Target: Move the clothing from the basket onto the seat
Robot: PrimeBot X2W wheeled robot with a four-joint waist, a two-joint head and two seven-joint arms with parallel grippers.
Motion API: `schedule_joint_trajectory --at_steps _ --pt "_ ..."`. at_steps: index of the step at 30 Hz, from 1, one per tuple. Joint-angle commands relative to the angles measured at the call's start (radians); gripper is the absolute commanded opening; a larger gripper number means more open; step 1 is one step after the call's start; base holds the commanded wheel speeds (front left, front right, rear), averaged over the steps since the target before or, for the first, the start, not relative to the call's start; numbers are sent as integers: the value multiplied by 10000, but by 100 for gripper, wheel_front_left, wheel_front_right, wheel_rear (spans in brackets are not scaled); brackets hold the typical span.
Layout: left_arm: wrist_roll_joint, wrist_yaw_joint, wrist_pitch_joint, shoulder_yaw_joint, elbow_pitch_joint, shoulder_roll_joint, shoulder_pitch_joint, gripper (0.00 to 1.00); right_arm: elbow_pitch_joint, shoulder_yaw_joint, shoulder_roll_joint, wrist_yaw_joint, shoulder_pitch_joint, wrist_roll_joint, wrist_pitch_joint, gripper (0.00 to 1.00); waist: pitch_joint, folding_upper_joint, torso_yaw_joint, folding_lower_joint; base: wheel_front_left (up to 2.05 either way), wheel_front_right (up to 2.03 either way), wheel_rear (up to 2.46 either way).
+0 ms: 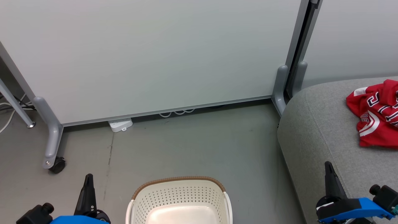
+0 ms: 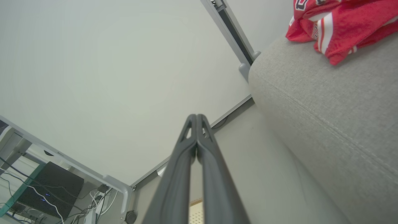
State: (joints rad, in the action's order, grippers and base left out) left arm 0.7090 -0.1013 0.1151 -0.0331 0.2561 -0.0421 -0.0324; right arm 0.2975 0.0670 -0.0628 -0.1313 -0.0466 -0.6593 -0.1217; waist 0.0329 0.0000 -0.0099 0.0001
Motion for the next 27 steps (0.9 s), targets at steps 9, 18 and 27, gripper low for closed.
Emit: schedule_joint_trajectory --at_steps 9,18,27 --pt "1427 -96 -345 -187 -160 -65 -379 0 -228 90 15 3 -341 -1510 375 0 -36 0 10 0 0 0 0" --pt "2546 -131 -635 -279 -159 -73 -453 0 -280 151 32 3 -406 -2690 672 0 -71 0 20 0 0 0 0" --pt "3569 -165 -903 -375 -157 -79 -518 0 -327 205 48 4 -445 -3770 950 0 -105 0 29 0 0 0 0"
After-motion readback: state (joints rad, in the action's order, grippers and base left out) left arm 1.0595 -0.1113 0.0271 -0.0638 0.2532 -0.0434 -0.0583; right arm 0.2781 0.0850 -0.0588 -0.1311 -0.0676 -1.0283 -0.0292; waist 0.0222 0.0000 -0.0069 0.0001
